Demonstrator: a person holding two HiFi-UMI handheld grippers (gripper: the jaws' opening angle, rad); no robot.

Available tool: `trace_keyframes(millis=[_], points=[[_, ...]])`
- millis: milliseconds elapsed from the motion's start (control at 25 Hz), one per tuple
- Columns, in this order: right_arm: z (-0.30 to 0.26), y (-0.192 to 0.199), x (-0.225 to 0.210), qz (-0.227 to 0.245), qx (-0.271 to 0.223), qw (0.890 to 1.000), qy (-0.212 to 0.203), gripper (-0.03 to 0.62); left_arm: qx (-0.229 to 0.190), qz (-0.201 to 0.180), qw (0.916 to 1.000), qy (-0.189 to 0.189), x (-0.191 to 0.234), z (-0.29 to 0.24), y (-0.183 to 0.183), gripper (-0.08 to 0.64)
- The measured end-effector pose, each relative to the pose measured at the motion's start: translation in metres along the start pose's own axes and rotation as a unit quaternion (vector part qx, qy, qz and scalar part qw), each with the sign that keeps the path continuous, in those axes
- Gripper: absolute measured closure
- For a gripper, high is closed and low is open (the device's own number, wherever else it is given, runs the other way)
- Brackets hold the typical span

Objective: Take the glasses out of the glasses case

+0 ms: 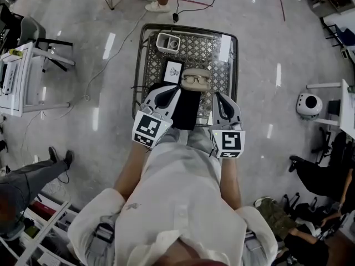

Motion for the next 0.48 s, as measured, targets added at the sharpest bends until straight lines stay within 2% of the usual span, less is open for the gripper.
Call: trace_keyframes(millis=[480], points=[[-0.051,0.024,-0.031,-0.003,0.035,0.998,-0.047,0.586,0.027,0.028,0.9986,-0.036,0.008,-0.046,0.004,0.548]])
Point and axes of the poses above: the fingertips, and each gripper's own axes: z backward along the fingers, x to its left, y out of its underside, the point moved 10 cm from there along z, backward along the fingers, and after that the axes turned 14 degrees about x, right-handed, at the moved point
